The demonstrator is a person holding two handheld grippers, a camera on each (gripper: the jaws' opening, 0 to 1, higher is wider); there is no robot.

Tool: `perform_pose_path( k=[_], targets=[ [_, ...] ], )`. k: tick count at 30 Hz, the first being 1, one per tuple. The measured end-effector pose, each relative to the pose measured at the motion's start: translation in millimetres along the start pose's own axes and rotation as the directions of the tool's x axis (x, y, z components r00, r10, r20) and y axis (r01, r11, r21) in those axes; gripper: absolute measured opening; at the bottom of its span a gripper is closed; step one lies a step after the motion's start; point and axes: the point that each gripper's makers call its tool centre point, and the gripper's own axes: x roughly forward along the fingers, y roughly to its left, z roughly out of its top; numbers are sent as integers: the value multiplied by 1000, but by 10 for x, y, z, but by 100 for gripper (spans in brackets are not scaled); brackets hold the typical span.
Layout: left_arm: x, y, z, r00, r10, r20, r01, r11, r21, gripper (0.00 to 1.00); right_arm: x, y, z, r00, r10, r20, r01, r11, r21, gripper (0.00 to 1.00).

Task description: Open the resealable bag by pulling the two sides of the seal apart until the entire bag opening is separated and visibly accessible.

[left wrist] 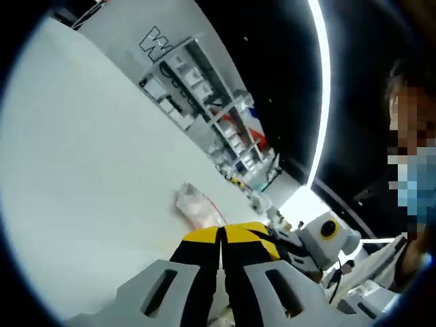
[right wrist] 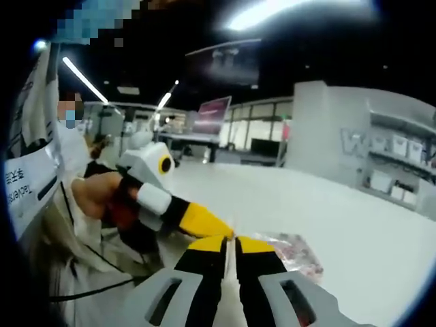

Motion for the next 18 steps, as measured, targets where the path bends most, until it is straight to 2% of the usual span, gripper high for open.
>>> perform_pose_path(
  k=[8,18],
  targets=[
    [1,-3,-13,1000,-5,-6,5,1000,6,1,17,5,-91,1000,6,-30,-6,1000,5,1],
    [3,0,-20,1000,-7,-11,7,1000,20,1,11,-15,-60,1000,1,-17,0,1000,8,0]
  ],
)
